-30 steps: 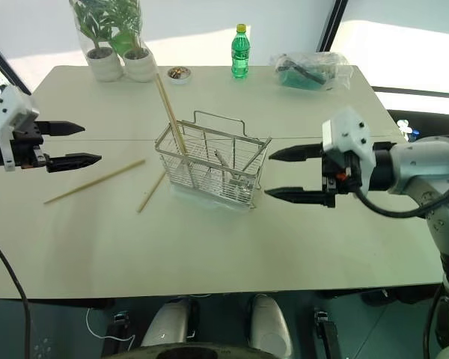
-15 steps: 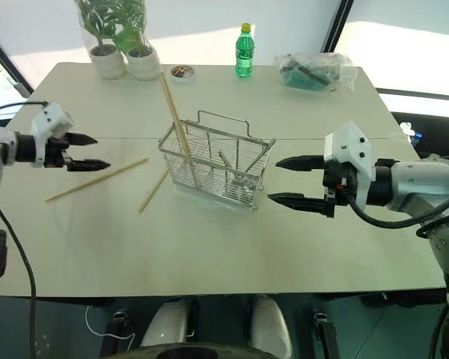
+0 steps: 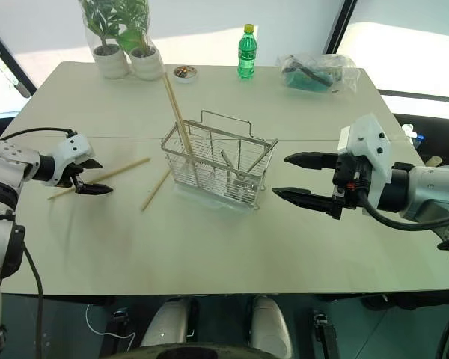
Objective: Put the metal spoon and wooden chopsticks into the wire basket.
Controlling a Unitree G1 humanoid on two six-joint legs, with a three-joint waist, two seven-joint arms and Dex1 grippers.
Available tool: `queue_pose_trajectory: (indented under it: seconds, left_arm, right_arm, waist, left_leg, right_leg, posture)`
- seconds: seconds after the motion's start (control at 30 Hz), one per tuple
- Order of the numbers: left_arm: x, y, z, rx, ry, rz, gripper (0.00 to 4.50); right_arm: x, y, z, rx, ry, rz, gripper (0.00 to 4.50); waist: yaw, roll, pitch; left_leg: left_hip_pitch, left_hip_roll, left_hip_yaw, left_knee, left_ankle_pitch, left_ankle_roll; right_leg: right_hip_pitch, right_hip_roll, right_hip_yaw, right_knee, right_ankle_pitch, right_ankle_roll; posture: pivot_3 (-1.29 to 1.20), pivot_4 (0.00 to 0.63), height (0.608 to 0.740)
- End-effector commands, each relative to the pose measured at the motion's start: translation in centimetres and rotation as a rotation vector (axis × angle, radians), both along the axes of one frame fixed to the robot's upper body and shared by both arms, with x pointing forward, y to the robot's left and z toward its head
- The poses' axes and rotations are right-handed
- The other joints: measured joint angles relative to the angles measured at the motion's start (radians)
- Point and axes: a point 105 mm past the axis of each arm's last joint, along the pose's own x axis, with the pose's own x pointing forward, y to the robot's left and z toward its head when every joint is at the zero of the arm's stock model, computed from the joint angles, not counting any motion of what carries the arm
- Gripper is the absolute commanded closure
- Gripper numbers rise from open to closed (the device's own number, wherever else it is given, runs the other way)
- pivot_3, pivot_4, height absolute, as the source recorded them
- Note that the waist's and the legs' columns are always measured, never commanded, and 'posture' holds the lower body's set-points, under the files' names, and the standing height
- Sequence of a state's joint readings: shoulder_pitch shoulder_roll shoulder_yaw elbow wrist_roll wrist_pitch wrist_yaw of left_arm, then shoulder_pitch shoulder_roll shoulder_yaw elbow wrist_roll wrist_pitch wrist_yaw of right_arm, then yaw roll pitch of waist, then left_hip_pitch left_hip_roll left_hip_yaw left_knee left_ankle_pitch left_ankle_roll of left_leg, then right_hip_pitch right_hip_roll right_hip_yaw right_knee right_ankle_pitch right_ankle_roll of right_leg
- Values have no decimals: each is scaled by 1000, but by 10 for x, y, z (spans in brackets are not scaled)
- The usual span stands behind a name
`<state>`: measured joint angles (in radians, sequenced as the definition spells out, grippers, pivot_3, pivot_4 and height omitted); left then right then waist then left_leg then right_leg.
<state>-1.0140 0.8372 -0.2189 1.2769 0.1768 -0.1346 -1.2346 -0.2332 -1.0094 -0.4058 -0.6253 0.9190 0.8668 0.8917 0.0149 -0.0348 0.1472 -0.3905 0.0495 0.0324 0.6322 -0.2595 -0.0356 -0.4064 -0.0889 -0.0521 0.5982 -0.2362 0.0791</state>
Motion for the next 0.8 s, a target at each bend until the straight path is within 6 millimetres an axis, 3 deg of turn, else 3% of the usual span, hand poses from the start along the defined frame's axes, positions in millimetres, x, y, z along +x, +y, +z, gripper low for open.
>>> queue_pose_trajectory:
  seconds: [0.03, 0.23, 0.27, 0.4, 0.57, 0.8]
  left_arm:
    - [1, -2, -3, 31, 14, -14, 0]
    - [4, -14, -8, 46, 27, -59, 0]
    - [5, -16, -7, 36, 25, -57, 254]
    - [6, -17, -5, 15, 21, -55, 1865]
    - [4, -15, -8, 19, 31, -51, 4459]
    - [1, -8, -9, 43, 48, -26, 4459]
  right_arm:
    - [-9, 0, 11, 1, -23, 1, 1207]
    - [-5, -3, 14, -19, -27, -6, 1207]
    - [-4, -3, 15, -19, -31, -7, 1184]
    - [-5, -2, 16, -12, -33, -6, 1174]
    - [-4, -3, 15, -8, -31, -10, 1174]
    - [-3, -2, 12, -2, -25, -7, 1174]
  waist:
    - [1, 0, -1]
    - [2, 3, -4]
    - [3, 3, -5]
    - [11, 3, -6]
    - [20, 3, -6]
    - [21, 3, -6]
  left_leg:
    - [0, 0, 0, 0, 0, 0]
    - [1, 0, 0, 0, 0, 0]
    - [1, -1, 0, 1, 0, 0]
    - [1, -1, 0, 1, 0, 0]
    - [1, -1, 0, 1, 0, 0]
    - [1, 0, 0, 1, 0, 0]
  right_leg:
    - [0, 0, 0, 0, 0, 0]
    - [1, -1, 0, 0, 0, 0]
    - [1, -1, 0, 0, 0, 0]
    - [2, -1, 0, 0, 0, 0]
    - [1, -1, 0, 1, 0, 0]
    - [1, 0, 0, 1, 0, 0]
  posture:
    - [0, 150, 717]
    - [0, 150, 717]
    - [0, 150, 717]
    - [0, 150, 717]
    - [0, 150, 717]
    - [0, 150, 717]
